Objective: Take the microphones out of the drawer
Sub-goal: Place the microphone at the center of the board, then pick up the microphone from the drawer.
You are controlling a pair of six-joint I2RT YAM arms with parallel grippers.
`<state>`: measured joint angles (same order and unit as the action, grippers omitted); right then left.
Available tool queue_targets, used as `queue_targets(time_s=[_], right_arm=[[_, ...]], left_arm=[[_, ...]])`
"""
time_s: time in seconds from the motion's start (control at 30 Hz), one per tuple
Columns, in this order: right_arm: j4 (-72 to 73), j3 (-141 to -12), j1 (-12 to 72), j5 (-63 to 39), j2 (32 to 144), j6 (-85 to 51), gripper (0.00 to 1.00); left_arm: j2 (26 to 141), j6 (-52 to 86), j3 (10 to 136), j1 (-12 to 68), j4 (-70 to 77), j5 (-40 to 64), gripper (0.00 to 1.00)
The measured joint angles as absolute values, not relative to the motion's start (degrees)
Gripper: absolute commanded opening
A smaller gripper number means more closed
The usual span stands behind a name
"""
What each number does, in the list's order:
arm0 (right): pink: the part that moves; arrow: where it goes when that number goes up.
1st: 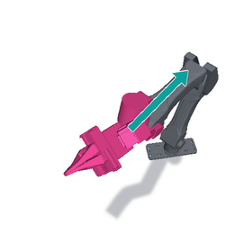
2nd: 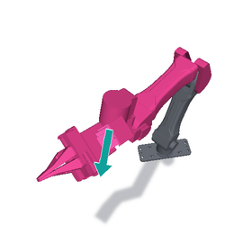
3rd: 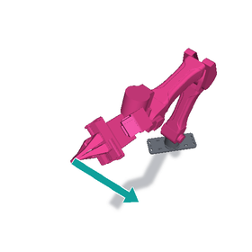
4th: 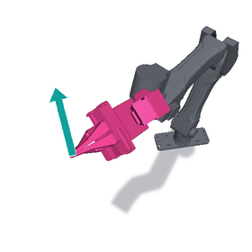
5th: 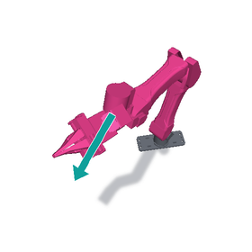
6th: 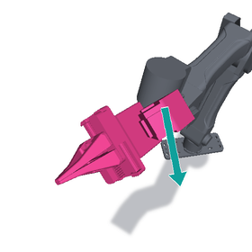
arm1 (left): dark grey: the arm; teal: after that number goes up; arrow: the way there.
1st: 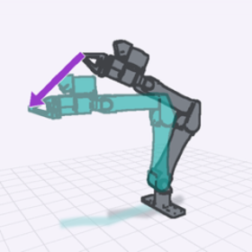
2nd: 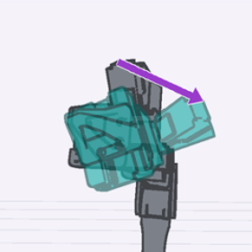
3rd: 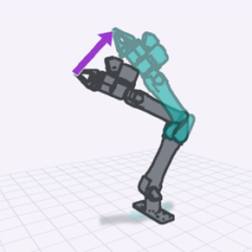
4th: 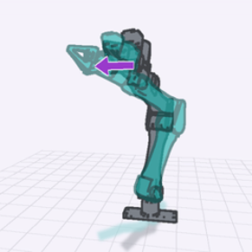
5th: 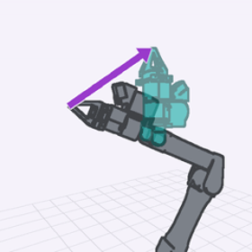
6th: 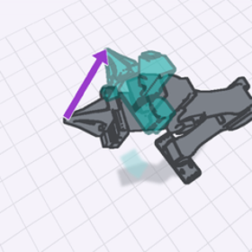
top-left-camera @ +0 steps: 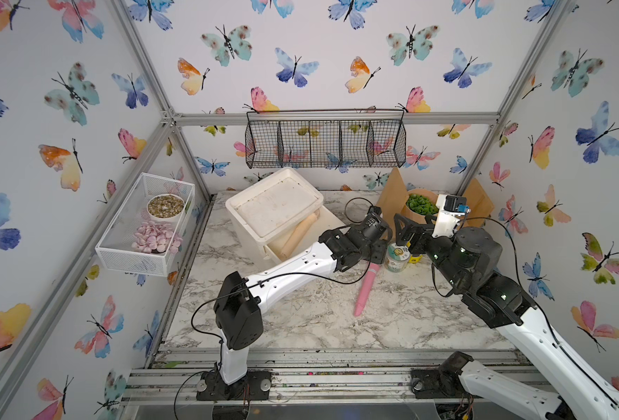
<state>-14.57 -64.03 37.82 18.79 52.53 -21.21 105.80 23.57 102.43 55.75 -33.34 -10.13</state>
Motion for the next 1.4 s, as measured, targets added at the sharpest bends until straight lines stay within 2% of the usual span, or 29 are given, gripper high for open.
queue_targets(time_s=[0.27,0.57,0.83,1.4], right_arm=[[-13.1,-64.0,37.8,12.0,55.9,-23.4,0.98],[-11.6,-64.3,37.8,-3.5,66.0,-27.3,0.98],[-10.2,-64.7,37.8,-14.2,73.2,-30.5,0.98],[-9.3,-66.9,37.8,-18.5,75.7,-32.0,0.98]], left_arm=[[97.6,20.5,99.5,48.4,-33.3,-10.1,0.67],[91.0,16.0,93.3,38.1,-35.1,-10.0,0.67],[89.6,12.4,89.1,33.8,-38.4,-9.7,0.67],[91.3,7.0,88.0,31.7,-43.8,-7.6,0.66]])
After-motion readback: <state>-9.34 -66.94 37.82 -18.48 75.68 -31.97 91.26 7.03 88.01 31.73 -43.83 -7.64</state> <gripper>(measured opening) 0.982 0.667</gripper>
